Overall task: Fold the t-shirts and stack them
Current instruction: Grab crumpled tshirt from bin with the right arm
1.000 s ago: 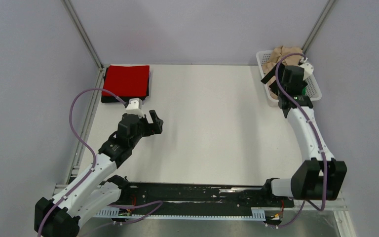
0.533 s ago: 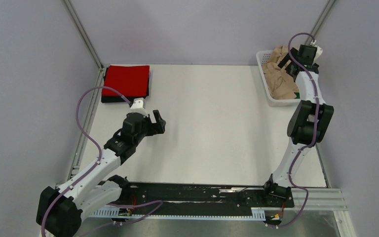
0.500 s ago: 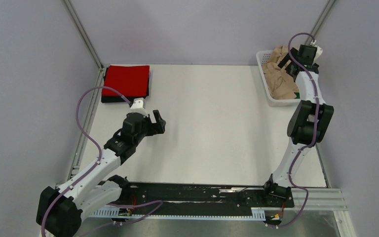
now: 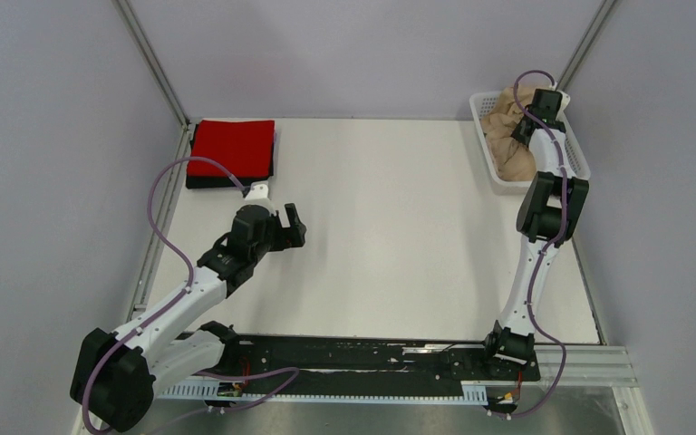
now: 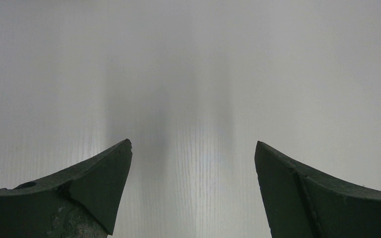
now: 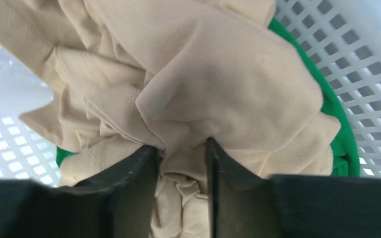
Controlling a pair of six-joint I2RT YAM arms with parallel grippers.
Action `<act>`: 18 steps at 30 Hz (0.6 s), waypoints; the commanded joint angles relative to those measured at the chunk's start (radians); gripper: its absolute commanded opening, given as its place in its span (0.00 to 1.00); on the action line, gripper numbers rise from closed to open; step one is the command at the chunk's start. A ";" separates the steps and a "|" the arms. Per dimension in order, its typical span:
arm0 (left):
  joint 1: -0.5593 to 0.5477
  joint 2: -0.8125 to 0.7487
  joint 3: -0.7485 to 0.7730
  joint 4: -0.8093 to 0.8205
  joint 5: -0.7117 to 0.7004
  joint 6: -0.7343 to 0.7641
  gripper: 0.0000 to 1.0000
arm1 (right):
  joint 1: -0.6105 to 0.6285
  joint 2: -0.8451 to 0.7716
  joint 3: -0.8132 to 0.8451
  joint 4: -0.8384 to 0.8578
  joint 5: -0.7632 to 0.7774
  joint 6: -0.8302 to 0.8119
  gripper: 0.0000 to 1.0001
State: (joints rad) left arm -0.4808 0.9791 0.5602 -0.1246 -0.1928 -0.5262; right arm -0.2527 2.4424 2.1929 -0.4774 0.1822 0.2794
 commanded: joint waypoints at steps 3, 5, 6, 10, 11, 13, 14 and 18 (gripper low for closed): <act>0.001 -0.031 0.037 0.002 0.001 -0.021 1.00 | -0.017 -0.015 0.067 0.080 0.027 -0.022 0.02; 0.001 -0.043 0.035 -0.002 0.000 -0.023 1.00 | -0.019 -0.053 0.054 0.097 0.015 -0.029 0.00; 0.001 -0.048 0.033 -0.004 0.000 -0.023 1.00 | -0.020 -0.079 0.042 0.105 0.005 -0.034 0.00; 0.001 -0.081 0.023 -0.005 0.002 -0.028 1.00 | -0.020 -0.237 -0.069 0.190 -0.041 -0.040 0.00; 0.001 -0.093 0.020 -0.005 0.003 -0.030 1.00 | -0.019 -0.290 -0.102 0.222 -0.057 -0.042 0.00; 0.001 -0.109 0.014 -0.005 0.005 -0.033 1.00 | -0.017 -0.392 -0.156 0.273 -0.091 -0.043 0.00; 0.001 -0.114 0.010 -0.004 0.005 -0.036 1.00 | -0.016 -0.444 -0.180 0.297 -0.110 -0.043 0.00; 0.001 -0.144 0.002 -0.002 0.021 -0.045 1.00 | -0.003 -0.643 -0.264 0.372 -0.253 -0.025 0.00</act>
State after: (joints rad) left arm -0.4808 0.8715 0.5602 -0.1413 -0.1867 -0.5461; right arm -0.2653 2.0796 1.9549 -0.3435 0.0822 0.2520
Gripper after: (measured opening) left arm 0.998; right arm 0.011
